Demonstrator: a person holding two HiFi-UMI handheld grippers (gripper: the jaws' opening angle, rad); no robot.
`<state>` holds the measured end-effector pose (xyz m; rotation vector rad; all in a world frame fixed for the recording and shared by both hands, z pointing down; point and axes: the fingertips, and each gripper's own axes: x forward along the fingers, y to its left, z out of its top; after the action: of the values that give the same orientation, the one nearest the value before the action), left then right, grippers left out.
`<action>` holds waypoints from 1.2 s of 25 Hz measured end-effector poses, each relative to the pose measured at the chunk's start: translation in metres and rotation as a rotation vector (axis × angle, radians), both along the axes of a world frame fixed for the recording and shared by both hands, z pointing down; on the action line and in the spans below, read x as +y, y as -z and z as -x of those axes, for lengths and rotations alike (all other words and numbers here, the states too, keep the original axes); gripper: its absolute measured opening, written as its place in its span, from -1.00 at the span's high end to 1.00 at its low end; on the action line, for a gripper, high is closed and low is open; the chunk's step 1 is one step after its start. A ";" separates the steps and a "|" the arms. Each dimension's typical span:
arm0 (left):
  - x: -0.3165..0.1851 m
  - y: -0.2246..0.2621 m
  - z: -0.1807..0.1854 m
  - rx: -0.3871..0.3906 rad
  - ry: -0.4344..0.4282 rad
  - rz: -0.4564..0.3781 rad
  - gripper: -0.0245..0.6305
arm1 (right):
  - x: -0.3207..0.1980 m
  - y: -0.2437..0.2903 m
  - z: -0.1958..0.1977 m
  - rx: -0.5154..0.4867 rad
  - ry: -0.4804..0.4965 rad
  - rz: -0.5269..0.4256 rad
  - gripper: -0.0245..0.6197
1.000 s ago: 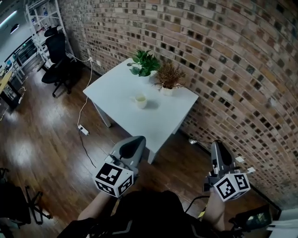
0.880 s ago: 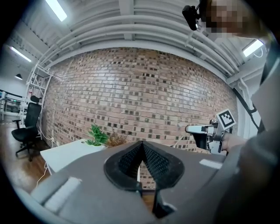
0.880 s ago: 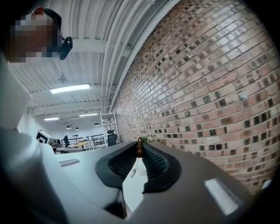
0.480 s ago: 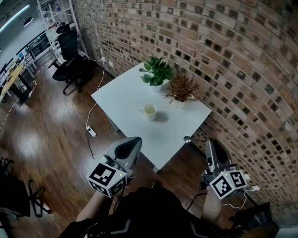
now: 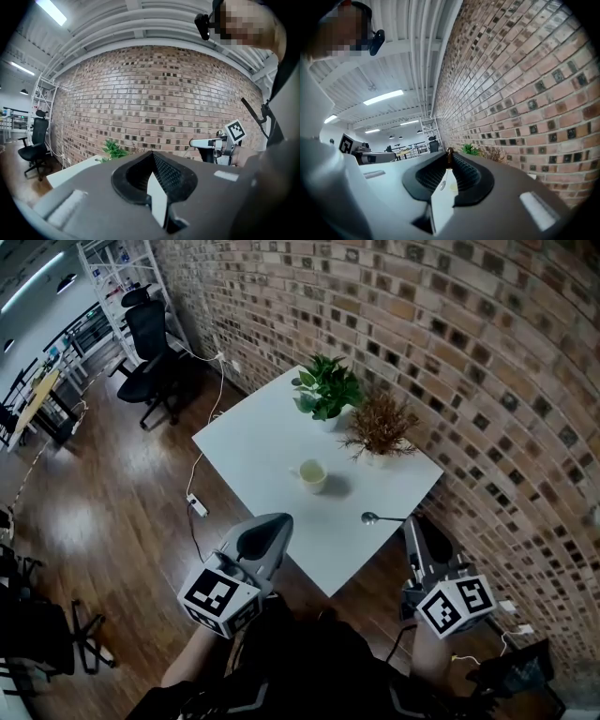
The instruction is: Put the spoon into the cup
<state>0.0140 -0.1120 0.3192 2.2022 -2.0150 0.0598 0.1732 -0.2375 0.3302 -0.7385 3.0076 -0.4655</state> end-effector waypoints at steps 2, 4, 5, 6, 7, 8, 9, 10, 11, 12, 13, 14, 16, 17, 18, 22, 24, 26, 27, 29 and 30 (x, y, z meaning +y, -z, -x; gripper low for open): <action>-0.006 -0.010 0.013 0.029 -0.005 0.018 0.93 | -0.005 -0.003 0.011 0.007 -0.003 0.004 0.78; -0.013 -0.016 0.026 0.039 -0.013 0.030 0.93 | -0.010 -0.006 0.023 0.014 -0.014 0.006 0.78; -0.017 -0.016 0.032 0.031 -0.024 0.029 0.93 | -0.011 -0.007 0.029 0.018 -0.022 0.007 0.78; -0.020 -0.015 0.040 0.024 -0.037 0.023 0.93 | -0.013 -0.008 0.036 0.023 -0.031 0.007 0.78; -0.023 -0.015 0.049 0.025 -0.048 0.017 0.93 | -0.014 -0.010 0.045 0.030 -0.040 0.007 0.78; -0.024 -0.017 0.058 0.034 -0.056 0.016 0.93 | -0.014 -0.011 0.053 0.037 -0.046 0.007 0.78; -0.026 -0.019 0.067 0.045 -0.063 0.019 0.93 | -0.014 -0.012 0.062 0.042 -0.054 0.006 0.78; -0.028 -0.022 0.077 0.053 -0.073 0.017 0.93 | -0.015 -0.011 0.070 0.046 -0.065 0.005 0.78; -0.030 -0.023 0.085 0.054 -0.089 0.010 0.93 | -0.016 -0.011 0.078 0.049 -0.081 0.004 0.78; -0.032 -0.022 0.093 0.050 -0.110 0.002 0.93 | -0.017 -0.010 0.085 0.053 -0.101 0.003 0.78; -0.033 -0.020 0.101 0.045 -0.135 -0.004 0.93 | -0.018 -0.010 0.092 0.061 -0.122 0.003 0.78; -0.035 -0.019 0.109 0.046 -0.158 -0.006 0.93 | -0.020 -0.011 0.101 0.070 -0.141 0.004 0.78; -0.039 -0.020 0.131 0.071 -0.194 -0.012 0.93 | -0.022 -0.012 0.119 0.073 -0.167 0.016 0.78; -0.040 -0.020 0.143 0.085 -0.206 -0.014 0.93 | -0.022 -0.012 0.128 0.065 -0.176 0.022 0.78; -0.042 -0.020 0.154 0.091 -0.216 -0.013 0.93 | -0.023 -0.011 0.138 0.057 -0.186 0.024 0.78; -0.047 -0.028 0.186 0.099 -0.267 -0.014 0.93 | -0.024 -0.017 0.165 0.094 -0.246 0.011 0.78; -0.048 -0.030 0.195 0.102 -0.289 -0.027 0.93 | -0.024 -0.022 0.174 0.110 -0.267 0.011 0.78; -0.051 -0.032 0.202 0.101 -0.305 -0.031 0.93 | -0.026 -0.029 0.182 0.124 -0.281 0.023 0.78; -0.052 -0.034 0.204 0.107 -0.312 -0.026 0.93 | -0.027 -0.033 0.185 0.130 -0.285 0.030 0.78; -0.057 -0.040 0.207 0.121 -0.324 -0.018 0.93 | -0.031 -0.039 0.191 0.141 -0.290 0.034 0.78; -0.061 -0.046 0.209 0.128 -0.325 -0.015 0.93 | -0.034 -0.042 0.194 0.146 -0.292 0.034 0.78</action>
<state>-0.1952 -0.1732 0.3655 2.4520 -1.5824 -0.0579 -0.0203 -0.2714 0.3723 -1.2403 2.9515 -0.4703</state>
